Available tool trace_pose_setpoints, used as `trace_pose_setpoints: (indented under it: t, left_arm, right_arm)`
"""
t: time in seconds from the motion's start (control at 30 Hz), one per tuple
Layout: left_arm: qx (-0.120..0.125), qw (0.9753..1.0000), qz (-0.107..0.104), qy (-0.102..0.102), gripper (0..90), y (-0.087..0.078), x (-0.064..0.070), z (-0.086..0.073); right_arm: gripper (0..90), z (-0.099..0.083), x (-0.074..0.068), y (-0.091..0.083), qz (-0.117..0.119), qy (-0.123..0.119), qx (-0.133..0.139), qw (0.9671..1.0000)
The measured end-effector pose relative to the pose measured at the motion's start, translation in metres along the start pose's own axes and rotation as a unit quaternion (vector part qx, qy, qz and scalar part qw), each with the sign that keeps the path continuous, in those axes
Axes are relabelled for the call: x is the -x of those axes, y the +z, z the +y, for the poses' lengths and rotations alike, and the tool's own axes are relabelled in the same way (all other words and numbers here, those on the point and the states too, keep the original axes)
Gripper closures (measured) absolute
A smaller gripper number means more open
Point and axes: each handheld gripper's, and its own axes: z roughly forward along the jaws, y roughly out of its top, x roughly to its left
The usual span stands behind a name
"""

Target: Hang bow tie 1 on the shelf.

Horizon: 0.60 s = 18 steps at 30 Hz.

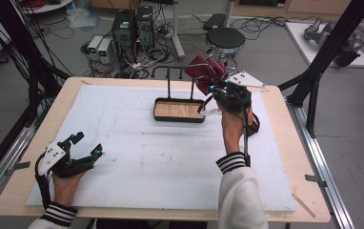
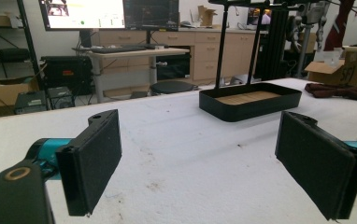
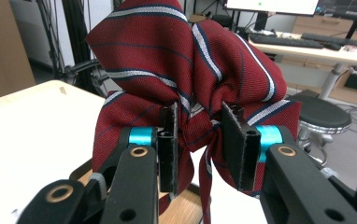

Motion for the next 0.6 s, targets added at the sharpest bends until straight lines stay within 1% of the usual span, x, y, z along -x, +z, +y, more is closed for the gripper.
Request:
trace_pose_setpoints:
  t: [0.07, 0.23, 0.4, 0.6]
  left_arm:
    - [0.000, 1.0000, 0.000, 0.000, 15.0, 0.000, 0.000, 0.000]
    - [0.000, 1.0000, 0.000, 0.000, 15.0, 0.000, 0.000, 0.000]
    - [0.001, 1.0000, 0.000, 0.000, 15.0, 0.000, 0.000, 0.000]
    - [0.001, 1.0000, 0.000, -0.001, 15.0, 0.000, 0.000, 0.000]
  right_arm:
    - [69.1, 0.005, 0.002, 0.006, -0.001, 0.002, -0.001, 1.0000]
    - [69.1, 0.010, 0.005, 0.013, -0.003, 0.002, -0.003, 1.0000]
    - [69.1, 0.016, 0.008, 0.023, -0.004, -0.006, -0.015, 0.9999]
    - [69.0, 0.019, 0.008, 0.032, -0.007, -0.014, -0.018, 0.9997]
